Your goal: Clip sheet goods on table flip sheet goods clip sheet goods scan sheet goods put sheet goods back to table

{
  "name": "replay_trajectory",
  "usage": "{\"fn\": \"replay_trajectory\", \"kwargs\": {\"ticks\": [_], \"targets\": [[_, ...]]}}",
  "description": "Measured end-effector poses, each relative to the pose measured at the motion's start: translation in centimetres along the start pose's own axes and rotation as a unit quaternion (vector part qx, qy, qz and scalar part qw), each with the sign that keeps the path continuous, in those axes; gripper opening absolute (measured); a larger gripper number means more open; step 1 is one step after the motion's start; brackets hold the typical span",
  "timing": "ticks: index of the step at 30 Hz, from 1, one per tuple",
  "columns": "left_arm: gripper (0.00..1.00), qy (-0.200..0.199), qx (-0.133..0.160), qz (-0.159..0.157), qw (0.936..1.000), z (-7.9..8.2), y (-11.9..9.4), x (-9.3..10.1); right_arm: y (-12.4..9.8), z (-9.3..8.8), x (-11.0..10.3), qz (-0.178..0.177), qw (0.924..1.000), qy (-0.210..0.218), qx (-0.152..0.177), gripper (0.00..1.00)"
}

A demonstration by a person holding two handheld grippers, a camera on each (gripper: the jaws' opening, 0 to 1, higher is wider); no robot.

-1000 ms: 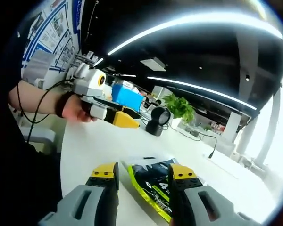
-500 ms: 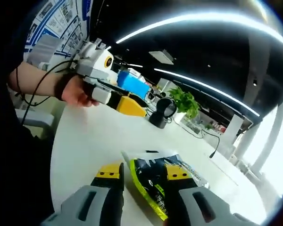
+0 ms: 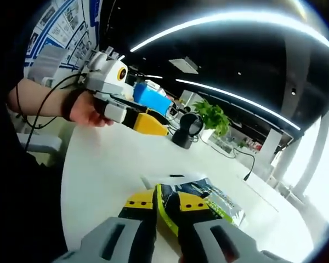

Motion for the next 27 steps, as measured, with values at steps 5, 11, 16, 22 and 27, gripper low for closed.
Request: {"fn": "replay_trajectory", "kwargs": {"ticks": [5, 11, 16, 22, 27], "targets": [[0.36, 0.0, 0.0, 0.001, 1.0, 0.0, 0.0, 0.0, -0.2, 0.0, 0.0, -0.012, 0.9999, -0.007, -0.002, 0.06], [0.36, 0.0, 0.0, 0.001, 1.0, 0.0, 0.0, 0.0, 0.1, -0.1, -0.7, -0.042, 0.9965, -0.068, -0.023, 0.0], [0.36, 0.0, -0.001, 0.001, 1.0, 0.0, 0.0, 0.0, 0.1, -0.2, -0.6, -0.042, 0.997, -0.061, -0.025, 0.0], [0.36, -0.001, 0.0, 0.002, 1.0, 0.0, 0.0, 0.0, -0.2, -0.2, -0.3, -0.035, 0.9993, -0.001, -0.008, 0.0], [0.36, 0.0, 0.0, 0.003, 1.0, 0.0, 0.0, 0.0, -0.4, 0.0, -1.0, -0.042, 0.9962, -0.074, -0.019, 0.0]]}}
Point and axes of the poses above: the point that each gripper's makers call its tool centre point, and the gripper's own axes: y roughly forward along the fingers, x roughly to its right, z roughly out of its top, the point moved 6 cm from there along -y, roughly backward along the fingers, and after that the axes turned 10 degrees about z, right-handed, at the moved point
